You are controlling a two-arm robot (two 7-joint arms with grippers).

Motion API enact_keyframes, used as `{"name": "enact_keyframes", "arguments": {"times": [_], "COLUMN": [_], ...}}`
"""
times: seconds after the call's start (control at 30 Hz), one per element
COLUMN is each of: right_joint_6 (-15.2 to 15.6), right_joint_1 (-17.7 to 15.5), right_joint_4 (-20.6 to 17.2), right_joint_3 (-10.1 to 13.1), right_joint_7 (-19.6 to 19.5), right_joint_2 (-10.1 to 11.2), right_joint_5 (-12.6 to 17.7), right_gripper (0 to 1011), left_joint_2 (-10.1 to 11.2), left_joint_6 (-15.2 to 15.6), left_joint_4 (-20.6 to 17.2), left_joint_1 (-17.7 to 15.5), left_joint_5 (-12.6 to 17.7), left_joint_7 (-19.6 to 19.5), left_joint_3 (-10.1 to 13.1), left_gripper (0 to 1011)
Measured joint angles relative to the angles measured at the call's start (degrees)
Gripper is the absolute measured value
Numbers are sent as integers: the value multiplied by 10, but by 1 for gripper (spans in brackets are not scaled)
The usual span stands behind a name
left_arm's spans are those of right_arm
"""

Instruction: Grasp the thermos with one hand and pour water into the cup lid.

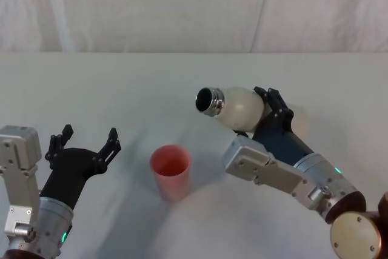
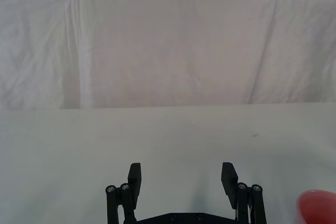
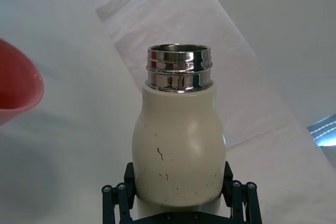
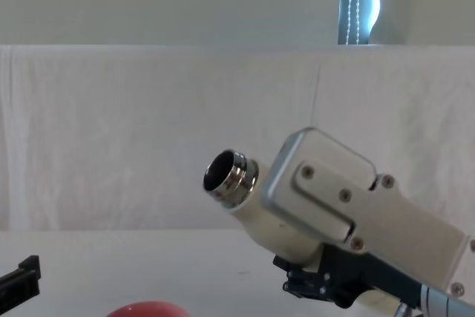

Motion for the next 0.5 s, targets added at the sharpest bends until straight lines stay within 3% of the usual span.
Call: {"name": "enact_keyframes", "arguments": {"times": [0.5], "right_joint_6": [4], "right_joint_1": [7], "right_joint_4": [9], "right_joint_3": [-25], "right_joint_7": [-24], "right_joint_2": [11], "right_joint_5": [-82], "right_gripper": [949], "left_joint_2": [0], "left_joint_6": [0], "left_joint_4": [0], "left_joint_1": [0], "left_joint_5": [0], "left_joint_7": [0], "left_joint_3": [0], "left_gripper": [1001]}}
